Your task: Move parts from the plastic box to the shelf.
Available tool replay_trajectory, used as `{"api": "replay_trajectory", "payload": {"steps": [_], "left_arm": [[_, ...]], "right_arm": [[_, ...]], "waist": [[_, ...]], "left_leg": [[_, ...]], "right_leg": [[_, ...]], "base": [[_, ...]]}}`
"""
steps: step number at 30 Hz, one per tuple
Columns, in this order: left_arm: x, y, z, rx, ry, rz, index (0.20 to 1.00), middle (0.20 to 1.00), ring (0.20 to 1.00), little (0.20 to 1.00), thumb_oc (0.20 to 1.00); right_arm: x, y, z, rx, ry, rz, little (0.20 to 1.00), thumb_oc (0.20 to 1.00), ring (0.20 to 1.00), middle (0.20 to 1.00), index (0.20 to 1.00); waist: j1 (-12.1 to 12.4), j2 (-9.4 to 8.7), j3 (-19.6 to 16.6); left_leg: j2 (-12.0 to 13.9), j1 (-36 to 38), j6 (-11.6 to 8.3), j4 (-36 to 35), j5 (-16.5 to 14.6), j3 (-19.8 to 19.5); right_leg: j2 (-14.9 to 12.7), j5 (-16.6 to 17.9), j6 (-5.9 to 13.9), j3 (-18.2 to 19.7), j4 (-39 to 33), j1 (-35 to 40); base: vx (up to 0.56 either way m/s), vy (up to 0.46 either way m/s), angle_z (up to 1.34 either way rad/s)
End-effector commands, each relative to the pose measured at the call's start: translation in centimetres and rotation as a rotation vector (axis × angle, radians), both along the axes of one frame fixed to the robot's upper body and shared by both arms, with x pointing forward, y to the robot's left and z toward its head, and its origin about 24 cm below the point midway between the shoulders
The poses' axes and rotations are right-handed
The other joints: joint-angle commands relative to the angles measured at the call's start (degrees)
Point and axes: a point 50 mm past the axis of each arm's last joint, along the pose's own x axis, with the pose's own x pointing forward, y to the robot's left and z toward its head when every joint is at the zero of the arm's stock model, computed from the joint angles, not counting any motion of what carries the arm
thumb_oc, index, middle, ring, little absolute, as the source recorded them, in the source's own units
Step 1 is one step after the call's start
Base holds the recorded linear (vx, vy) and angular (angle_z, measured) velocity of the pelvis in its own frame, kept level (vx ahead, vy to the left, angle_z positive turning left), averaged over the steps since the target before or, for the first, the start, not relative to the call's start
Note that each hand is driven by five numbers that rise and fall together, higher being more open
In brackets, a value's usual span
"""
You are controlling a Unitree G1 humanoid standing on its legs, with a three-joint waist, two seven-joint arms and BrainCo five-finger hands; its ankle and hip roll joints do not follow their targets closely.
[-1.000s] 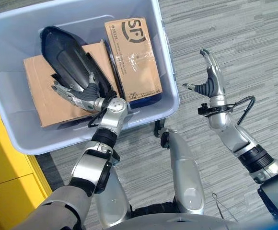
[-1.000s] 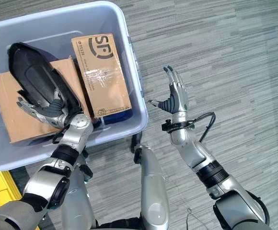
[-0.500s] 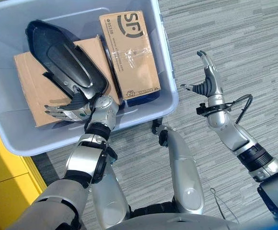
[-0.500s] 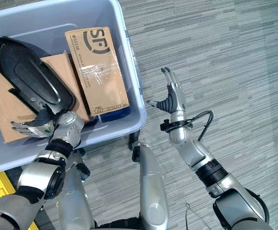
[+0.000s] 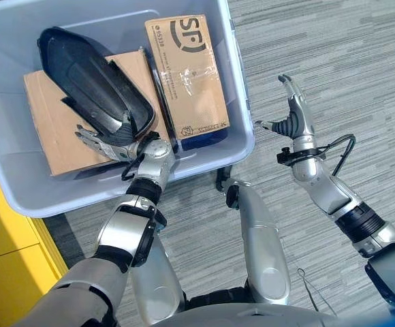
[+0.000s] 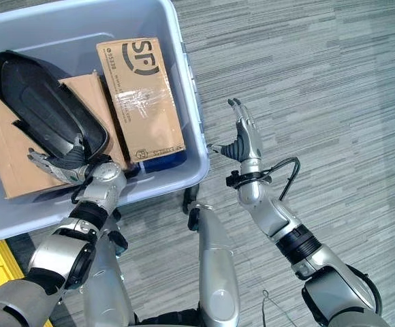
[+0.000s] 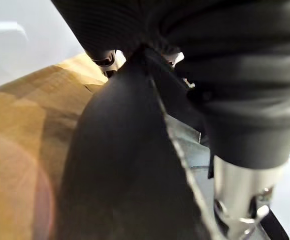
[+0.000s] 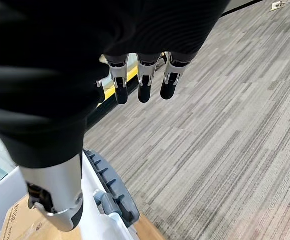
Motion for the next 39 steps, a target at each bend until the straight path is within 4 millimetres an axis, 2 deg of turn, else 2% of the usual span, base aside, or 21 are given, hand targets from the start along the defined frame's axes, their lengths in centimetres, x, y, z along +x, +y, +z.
{"api": "replay_trajectory", "payload": {"steps": [1, 4, 7, 8, 9, 16, 23, 36, 37, 38, 39], "left_arm": [[1.2, -1.5, 2.1, 0.147, -0.070, -0.205, 1.000, 1.000, 1.000, 1.000, 1.000], [1.4, -1.8, 2.0, 0.100, -0.064, -0.252, 1.000, 1.000, 1.000, 1.000, 1.000], [1.3, -1.3, 0.3, -0.155, -0.041, -0.211, 1.000, 1.000, 1.000, 1.000, 1.000], [1.0, -0.9, -1.4, -0.380, -0.055, -0.179, 1.000, 1.000, 1.000, 1.000, 1.000], [1.0, -0.4, -1.9, -0.412, -0.057, -0.166, 1.000, 1.000, 1.000, 1.000, 1.000], [2.2, 0.2, -0.4, -0.368, -0.066, -0.297, 1.000, 1.000, 1.000, 1.000, 1.000], [1.9, -0.3, -1.5, -0.329, 0.003, -0.380, 1.000, 1.000, 1.000, 1.000, 1.000], [2.3, -1.9, -2.8, -0.404, 0.025, -0.590, 1.000, 1.000, 1.000, 1.000, 1.000], [2.3, -1.9, -2.8, -0.411, 0.023, -0.601, 0.580, 0.580, 0.580, 0.580, 0.580], [2.3, -1.9, -2.9, -0.415, 0.020, -0.604, 0.407, 0.407, 0.407, 0.407, 0.407], [2.3, -2.1, -3.1, -0.453, 0.006, -0.603, 0.200, 0.200, 0.200, 0.200, 0.200]], "right_arm": [[-0.1, -0.6, 1.8, -0.007, -0.089, -0.009, 1.000, 1.000, 1.000, 1.000, 1.000], [-0.2, -0.9, 1.7, -0.011, -0.084, -0.008, 1.000, 1.000, 1.000, 1.000, 1.000], [0.0, -0.9, 1.7, -0.018, -0.077, -0.009, 1.000, 1.000, 1.000, 1.000, 1.000], [0.2, -0.7, 1.9, -0.022, -0.075, -0.010, 1.000, 1.000, 1.000, 1.000, 1.000], [0.2, -0.5, 2.0, -0.021, -0.074, -0.007, 1.000, 1.000, 1.000, 1.000, 1.000], [0.1, -0.8, 3.3, -0.035, -0.079, 0.008, 1.000, 1.000, 1.000, 1.000, 1.000], [0.2, -1.4, 3.4, -0.044, -0.073, -0.012, 1.000, 1.000, 1.000, 1.000, 1.000], [0.3, -1.6, 4.1, -0.060, -0.069, -0.005, 1.000, 1.000, 1.000, 1.000, 1.000], [0.3, -1.7, 4.1, -0.057, -0.066, -0.006, 1.000, 1.000, 1.000, 1.000, 1.000], [0.3, -1.7, 4.1, -0.056, -0.065, -0.008, 1.000, 1.000, 1.000, 1.000, 1.000], [0.4, -1.9, 4.1, -0.055, -0.063, -0.012, 1.000, 1.000, 1.000, 1.000, 1.000]], "waist": [[-0.5, -3.01, -1.1], [-0.6, -2.86, -1.1], [-0.7, -2.62, -1.1], [-0.6, -2.58, -1.1], [-0.6, -2.60, -1.1], [-1.4, -2.58, -1.1], [-0.8, -1.88, -1.1], [-1.1, -2.04, -1.1], [-1.1, -2.07, -1.1], [-1.1, -2.09, -1.1], [-1.2, -2.22, -1.1]], "left_leg": [[3.2, -2.3, -4.54, 9.3, -9.7, -0.4], [3.1, -2.3, -4.40, 9.7, -9.9, -0.3], [3.0, -2.2, -4.44, 10.1, -10.0, -0.3], [3.0, -2.2, -4.58, 10.2, -10.0, -0.3], [3.2, -2.4, -4.64, 10.3, -10.0, -0.3], [3.4, -3.0, -4.85, 10.1, -9.6, 0.0], [2.9, -3.6, -4.71, 10.2, -9.6, -0.3], [3.1, -5.2, -4.59, 11.0, -9.6, -0.4], [3.1, -5.2, -4.59, 11.0, -9.6, -0.4], [3.1, -5.2, -4.62, 10.9, -9.5, -0.4], [3.2, -5.4, -4.58, 11.1, -9.6, -0.4]], "right_leg": [[0.1, -0.8, 4.79, -2.4, -3.6, 2.6], [0.2, -0.8, 4.76, -2.3, -3.4, 2.5], [0.1, -1.0, 4.82, -2.2, -3.2, 2.6], [0.0, -1.1, 4.93, -2.3, -3.2, 2.6], [-0.1, -1.2, 4.95, -2.3, -3.0, 2.5], [-0.1, -1.1, 4.82, -1.9, -2.9, 1.5], [-0.1, -1.0, 4.67, -2.1, -2.9, 1.0], [0.0, -0.9, 4.48, -2.1, -2.2, -0.5], [0.1, -0.9, 4.47, -2.1, -2.3, -0.5], [0.1, -1.0, 4.48, -2.1, -2.3, -0.5], [0.1, -0.9, 4.43, -2.2, -2.2, -0.7]], "base": [[0.00, 0.000, 0.00], [0.00, 0.000, 0.00], [0.02, 0.019, -0.04], [0.00, 0.000, 0.00], [0.00, 0.000, 0.00], [0.00, 0.009, -0.03], [0.00, 0.002, 0.00], [0.00, 0.000, 0.00], [0.00, 0.000, 0.00], [0.00, 0.000, 0.00], [0.00, 0.000, 0.00]]}}
